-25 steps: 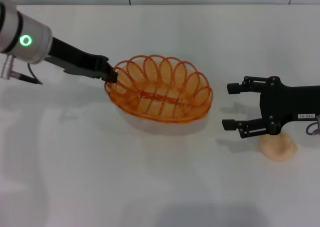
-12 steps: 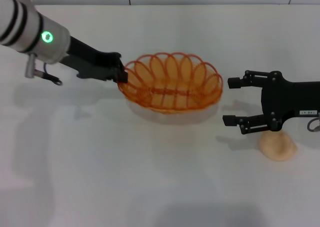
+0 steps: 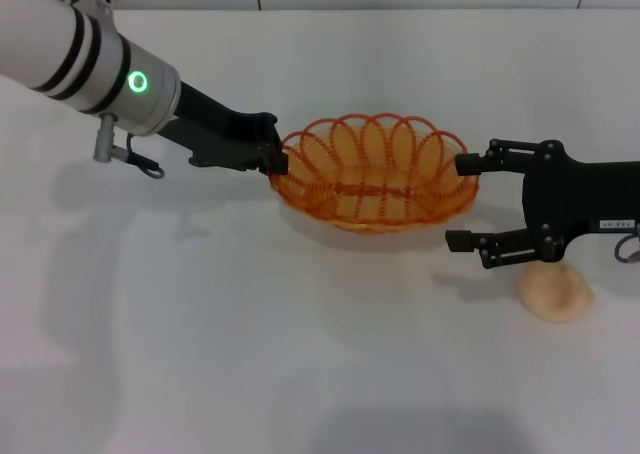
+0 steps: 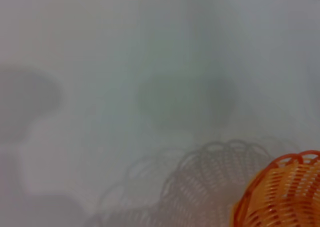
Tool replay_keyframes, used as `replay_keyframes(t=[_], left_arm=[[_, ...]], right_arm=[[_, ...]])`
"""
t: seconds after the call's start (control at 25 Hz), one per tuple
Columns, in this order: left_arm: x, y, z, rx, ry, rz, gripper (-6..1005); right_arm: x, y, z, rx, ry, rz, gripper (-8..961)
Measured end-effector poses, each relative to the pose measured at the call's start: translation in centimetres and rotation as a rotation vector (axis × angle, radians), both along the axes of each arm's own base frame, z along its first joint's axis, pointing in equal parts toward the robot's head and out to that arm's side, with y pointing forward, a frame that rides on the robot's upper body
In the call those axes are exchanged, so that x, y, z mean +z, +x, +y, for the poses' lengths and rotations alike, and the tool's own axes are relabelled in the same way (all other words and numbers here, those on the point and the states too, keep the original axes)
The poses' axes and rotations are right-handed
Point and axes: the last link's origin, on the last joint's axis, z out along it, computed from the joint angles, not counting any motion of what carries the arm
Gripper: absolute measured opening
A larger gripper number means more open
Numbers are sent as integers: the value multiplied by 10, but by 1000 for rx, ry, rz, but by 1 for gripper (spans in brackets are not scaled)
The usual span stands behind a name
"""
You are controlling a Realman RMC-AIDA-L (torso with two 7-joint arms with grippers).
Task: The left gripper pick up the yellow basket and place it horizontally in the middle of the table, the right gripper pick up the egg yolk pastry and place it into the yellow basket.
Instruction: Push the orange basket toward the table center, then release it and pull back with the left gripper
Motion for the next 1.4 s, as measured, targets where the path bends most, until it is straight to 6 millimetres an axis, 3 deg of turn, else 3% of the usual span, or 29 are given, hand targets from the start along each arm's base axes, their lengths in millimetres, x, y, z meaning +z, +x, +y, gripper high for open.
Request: replay_keyframes(t=[0.48, 0.88, 0.92, 1.0, 1.4], left_arm=[[-6, -1, -3, 31, -21, -21, 69], [-7, -4, -5, 43, -29, -25, 253], [-6, -4, -5, 42, -27, -24, 306], [-3, -6, -4, 39, -22, -19, 412], [21, -10, -1, -120, 15, 27, 620]], right_arm=[[0, 0, -1, 2, 0, 0, 869], [0, 1, -1, 2, -2, 2, 868], [0, 1, -2, 3, -4, 4, 868], [1, 1, -3, 3, -7, 8, 868], [1, 3, -5, -10, -10, 18, 868]])
